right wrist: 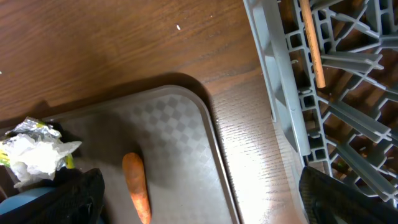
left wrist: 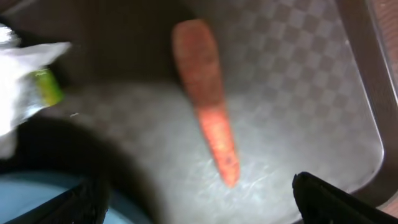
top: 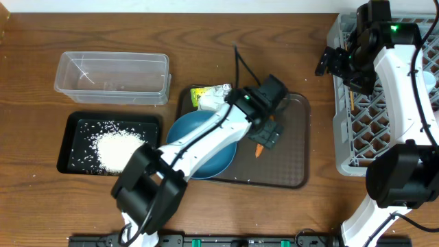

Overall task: Sort waste into correct bins and load items into the dishwasher rack
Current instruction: 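Reach the left gripper over the bowl and grasp the carrot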

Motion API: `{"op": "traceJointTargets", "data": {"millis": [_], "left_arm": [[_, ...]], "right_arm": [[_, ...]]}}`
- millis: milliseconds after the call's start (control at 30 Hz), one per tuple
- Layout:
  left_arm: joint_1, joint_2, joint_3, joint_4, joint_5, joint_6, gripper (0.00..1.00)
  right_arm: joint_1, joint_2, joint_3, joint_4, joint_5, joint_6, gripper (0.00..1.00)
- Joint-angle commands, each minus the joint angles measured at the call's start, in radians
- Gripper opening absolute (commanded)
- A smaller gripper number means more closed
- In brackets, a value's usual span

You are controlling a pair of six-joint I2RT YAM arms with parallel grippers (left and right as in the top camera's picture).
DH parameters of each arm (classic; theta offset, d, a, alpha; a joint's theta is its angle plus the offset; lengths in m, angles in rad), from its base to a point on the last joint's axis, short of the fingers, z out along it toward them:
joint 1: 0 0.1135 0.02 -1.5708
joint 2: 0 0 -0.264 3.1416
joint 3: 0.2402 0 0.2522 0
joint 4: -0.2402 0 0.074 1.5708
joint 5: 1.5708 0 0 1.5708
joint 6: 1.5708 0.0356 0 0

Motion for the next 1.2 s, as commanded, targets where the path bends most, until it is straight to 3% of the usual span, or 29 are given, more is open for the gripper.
{"op": "traceJointTargets", "data": {"millis": [0,733,867,1167], "left_arm": [[-0.021,0.06,0.01,0.011,0.012,0.019,0.96],[-0.023,0.17,0.007,0.116,0.005,0.013,0.84],[-0.023,0.187,0.007,0.128,-0.064,-0.067,0.84],[-0.023,0.234,0.007,0.199,-0.085,-0.114,0.82]], "right_arm": [[0.002,-0.014,0.003,-0.001,0.003,0.0,0.99],[0.002,-0.014,0.003,-0.001,0.003,0.0,0.99],[0.002,-0.014,0.003,-0.001,0.003,0.0,0.99],[0.002,-0.014,0.003,-0.001,0.003,0.0,0.99]]}}
